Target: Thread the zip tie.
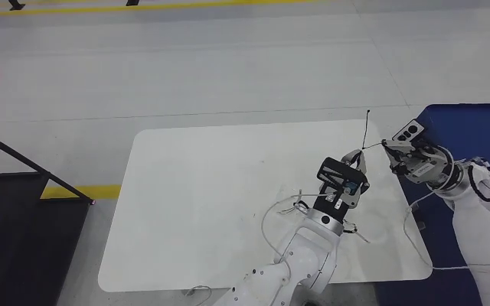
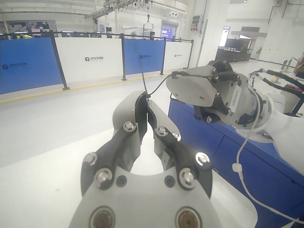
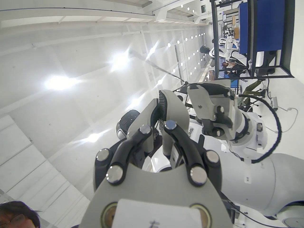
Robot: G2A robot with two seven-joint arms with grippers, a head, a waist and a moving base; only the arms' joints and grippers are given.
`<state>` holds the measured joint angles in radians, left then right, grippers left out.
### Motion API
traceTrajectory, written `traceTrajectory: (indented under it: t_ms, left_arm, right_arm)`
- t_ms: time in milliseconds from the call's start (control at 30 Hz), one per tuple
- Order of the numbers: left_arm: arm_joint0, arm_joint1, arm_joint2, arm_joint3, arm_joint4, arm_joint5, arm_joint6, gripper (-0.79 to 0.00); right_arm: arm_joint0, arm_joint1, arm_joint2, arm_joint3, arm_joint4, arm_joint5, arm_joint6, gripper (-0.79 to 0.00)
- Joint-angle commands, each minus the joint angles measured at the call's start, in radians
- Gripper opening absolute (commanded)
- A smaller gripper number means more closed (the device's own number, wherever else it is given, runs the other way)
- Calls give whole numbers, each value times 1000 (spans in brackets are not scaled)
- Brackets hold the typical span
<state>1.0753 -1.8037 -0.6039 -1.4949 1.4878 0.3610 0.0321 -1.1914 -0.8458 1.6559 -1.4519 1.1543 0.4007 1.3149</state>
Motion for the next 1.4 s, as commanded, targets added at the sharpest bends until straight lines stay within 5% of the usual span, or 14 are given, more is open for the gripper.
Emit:
traceTrajectory:
  t_ms: [0,500,533,600,867,1367]
  left_arm:
    - [2,2,2,-2,1,-3,-1,-785]
    - [29,19,-6,-63,9,0,-7,-785]
    - [31,20,-9,-68,14,1,-7,-785]
    - [35,22,-13,-77,21,4,-11,-785]
    - [40,24,-22,-92,15,3,-18,-785]
    - [31,21,-3,-64,23,3,-32,-785]
  right_arm:
    - [8,0,3,6,4,6,-6,-785]
    - [45,8,0,39,-93,-18,-12,-785]
    - [49,9,-6,42,-117,-26,-3,-757]
    - [54,12,-18,47,-161,-40,31,-582]
    - [47,17,-39,54,-192,-84,157,-631]
    - [40,17,-42,47,-157,-85,149,-671]
